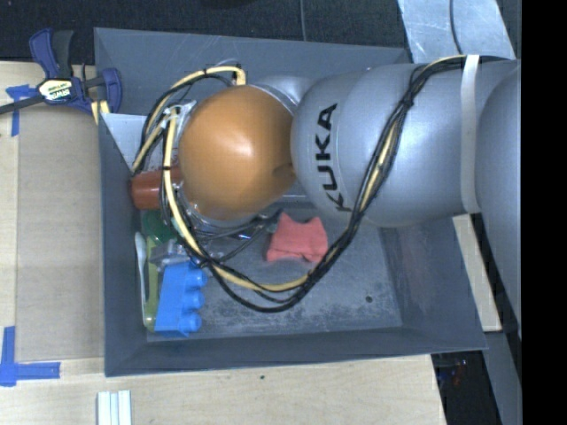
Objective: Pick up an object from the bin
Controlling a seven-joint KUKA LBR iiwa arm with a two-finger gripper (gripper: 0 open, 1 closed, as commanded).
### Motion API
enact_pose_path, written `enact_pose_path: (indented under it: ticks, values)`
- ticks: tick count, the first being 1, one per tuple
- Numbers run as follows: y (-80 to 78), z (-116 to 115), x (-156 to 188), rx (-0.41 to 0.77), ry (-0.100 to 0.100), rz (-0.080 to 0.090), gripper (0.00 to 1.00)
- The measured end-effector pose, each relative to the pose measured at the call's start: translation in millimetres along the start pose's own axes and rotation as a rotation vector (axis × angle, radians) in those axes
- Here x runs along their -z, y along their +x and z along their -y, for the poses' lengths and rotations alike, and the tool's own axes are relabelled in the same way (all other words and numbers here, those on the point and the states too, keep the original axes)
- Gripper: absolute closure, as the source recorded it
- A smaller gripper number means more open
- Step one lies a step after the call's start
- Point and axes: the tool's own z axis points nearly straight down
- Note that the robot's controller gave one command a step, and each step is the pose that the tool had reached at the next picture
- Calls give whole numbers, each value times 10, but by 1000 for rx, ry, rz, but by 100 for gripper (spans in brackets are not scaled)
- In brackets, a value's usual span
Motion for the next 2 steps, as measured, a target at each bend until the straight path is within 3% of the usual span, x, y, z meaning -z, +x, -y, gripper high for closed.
enact_pose_path:
  ticks: [2]
  values:
    - [-24, 33, 504, -2, 11, 9, 100]
